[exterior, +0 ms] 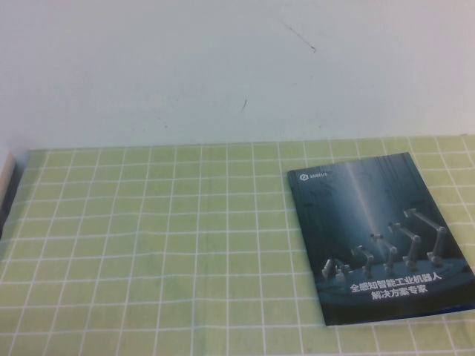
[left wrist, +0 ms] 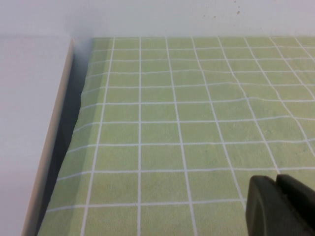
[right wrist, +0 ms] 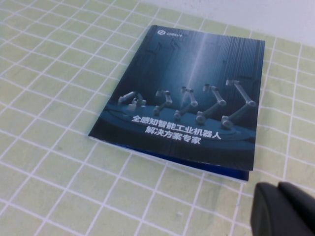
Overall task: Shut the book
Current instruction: 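Close the open booklet and leave it lying on the table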
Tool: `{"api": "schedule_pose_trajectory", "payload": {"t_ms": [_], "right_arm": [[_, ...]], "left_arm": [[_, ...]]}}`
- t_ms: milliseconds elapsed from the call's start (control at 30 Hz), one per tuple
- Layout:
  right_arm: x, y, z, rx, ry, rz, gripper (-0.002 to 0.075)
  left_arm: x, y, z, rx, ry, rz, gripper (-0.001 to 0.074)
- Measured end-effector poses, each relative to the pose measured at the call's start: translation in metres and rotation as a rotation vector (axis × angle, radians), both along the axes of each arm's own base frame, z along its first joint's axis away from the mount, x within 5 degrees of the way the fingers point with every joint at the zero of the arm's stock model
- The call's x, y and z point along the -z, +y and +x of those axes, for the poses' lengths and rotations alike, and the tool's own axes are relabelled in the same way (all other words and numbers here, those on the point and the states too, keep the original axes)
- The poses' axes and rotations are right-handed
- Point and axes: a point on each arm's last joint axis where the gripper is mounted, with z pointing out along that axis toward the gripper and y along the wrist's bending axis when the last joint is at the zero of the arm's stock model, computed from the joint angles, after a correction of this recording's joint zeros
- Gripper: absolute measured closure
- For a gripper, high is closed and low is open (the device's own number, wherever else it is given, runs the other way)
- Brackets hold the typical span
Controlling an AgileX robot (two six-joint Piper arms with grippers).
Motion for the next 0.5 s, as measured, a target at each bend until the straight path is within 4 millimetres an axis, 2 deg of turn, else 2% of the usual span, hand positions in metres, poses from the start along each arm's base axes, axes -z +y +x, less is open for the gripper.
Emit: {"api": "schedule_pose_trajectory", "payload": {"t_ms": [500], "right_arm": [[-0.0006, -0.0011, -0.0017, 0.022, -0.016, 0.006, 0.0729]], "left_arm": [[0.0000, 0.0000, 0.0000, 0.000, 0.000, -0.001, 0.0736]]}}
